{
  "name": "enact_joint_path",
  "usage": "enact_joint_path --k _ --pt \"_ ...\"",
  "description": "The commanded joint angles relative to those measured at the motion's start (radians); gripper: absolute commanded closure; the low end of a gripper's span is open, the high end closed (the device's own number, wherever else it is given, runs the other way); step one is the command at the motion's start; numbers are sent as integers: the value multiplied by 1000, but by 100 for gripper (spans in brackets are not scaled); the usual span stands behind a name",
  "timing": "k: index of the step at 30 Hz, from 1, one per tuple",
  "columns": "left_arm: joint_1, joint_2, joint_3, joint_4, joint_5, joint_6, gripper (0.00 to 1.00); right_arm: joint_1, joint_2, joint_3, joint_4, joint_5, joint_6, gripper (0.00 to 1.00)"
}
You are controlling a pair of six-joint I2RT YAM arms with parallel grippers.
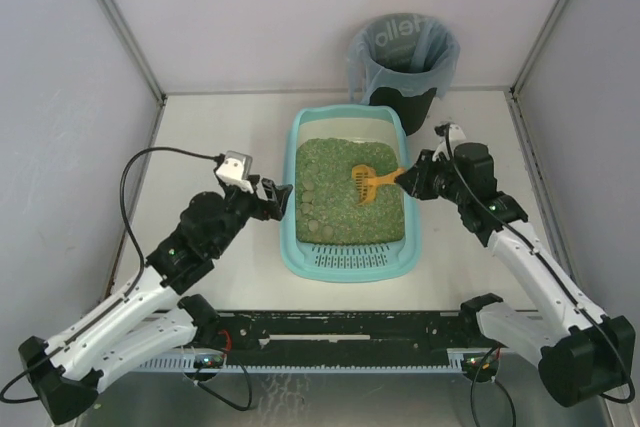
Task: Clean the litter box
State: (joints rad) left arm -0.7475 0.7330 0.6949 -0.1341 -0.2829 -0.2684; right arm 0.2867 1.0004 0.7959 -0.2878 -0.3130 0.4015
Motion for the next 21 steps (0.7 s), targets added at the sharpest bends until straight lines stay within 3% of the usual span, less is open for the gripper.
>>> enact_joint_path --k 1,5,13,21 --pt "-3 -46 -99 315 44 206 15 82 -50 129 -82 78 -98 100" --pt "-33 -42 -159 501 157 389 12 153 -77 180 -189 158 -154 100" --pt "-116 131 -153 729 271 645 10 371 -114 262 -318 492 -275 100" --pt "-149 319 -73 853 538 763 11 464 -144 300 -346 515 -279 100"
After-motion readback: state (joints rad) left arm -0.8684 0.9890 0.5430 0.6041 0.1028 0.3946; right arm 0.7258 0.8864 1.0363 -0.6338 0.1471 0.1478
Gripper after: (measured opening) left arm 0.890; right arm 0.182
